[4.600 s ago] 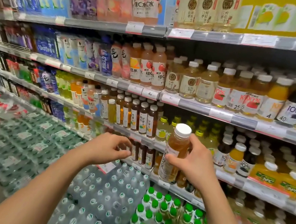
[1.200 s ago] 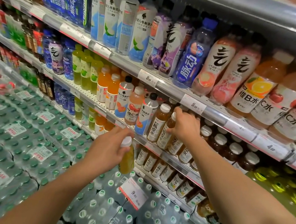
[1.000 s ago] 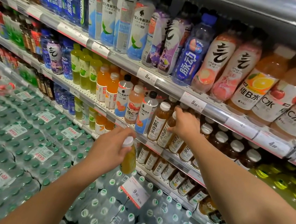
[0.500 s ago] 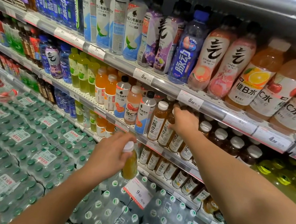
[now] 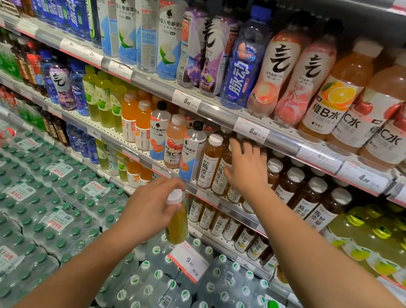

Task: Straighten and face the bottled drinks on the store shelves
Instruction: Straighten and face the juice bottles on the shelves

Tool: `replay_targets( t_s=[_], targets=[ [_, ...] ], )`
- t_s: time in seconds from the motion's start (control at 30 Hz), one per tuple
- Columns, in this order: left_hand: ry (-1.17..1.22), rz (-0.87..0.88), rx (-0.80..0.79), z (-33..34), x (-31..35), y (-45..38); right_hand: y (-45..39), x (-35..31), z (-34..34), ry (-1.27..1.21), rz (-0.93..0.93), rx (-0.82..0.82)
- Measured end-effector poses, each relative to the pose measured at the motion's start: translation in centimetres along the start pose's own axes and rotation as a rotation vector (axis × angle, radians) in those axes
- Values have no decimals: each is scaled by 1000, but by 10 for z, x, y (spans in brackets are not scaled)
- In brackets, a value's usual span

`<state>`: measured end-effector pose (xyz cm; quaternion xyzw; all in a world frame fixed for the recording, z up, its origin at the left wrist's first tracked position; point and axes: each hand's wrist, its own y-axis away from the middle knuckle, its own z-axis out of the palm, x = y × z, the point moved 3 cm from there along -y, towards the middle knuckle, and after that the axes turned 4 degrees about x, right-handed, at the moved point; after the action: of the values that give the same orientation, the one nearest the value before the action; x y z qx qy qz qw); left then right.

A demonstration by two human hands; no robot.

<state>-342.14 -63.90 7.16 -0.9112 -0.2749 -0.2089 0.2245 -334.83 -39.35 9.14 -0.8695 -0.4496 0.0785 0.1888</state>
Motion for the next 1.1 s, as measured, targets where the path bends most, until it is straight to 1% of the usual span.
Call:
replay_targets(
  t_s=[0.07, 0.13, 0.27, 0.4, 0.47, 0.53, 0.67, 0.77, 0.83, 0.93, 1.1],
  targets=[
    [8, 7, 11, -1, 4, -6, 21, 0, -9, -64, -54, 72],
    [35, -4, 18, -3, 11, -11, 45, 1, -19, -187, -69, 80],
    [142, 6, 6, -5, 32, -19, 95, 7, -35, -522, 29, -133],
    [193, 35, -46, -4, 68, -22, 136, 21, -45, -778, 126, -266],
    [236, 63, -58, -2, 91, -22, 153, 33, -49, -908, 189, -298],
    [269, 95, -81, 2, 118, -18, 167, 48, -57, -991, 225, -292],
    [301, 158, -108, 12, 179, -5, 197, 84, -80, -1071, 249, -248],
    [291, 195, -84, 21, 228, 9, 223, 117, -98, -1105, 232, -236],
    [306, 211, -71, 31, 263, 20, 240, 141, -111, -1104, 216, -225],
    [321, 224, -68, 50, 316, 36, 267, 183, -131, -1097, 213, -165],
    [272, 308, -112, 82, 397, 57, 313, 265, -157, -1015, 235, -129]
  ],
)
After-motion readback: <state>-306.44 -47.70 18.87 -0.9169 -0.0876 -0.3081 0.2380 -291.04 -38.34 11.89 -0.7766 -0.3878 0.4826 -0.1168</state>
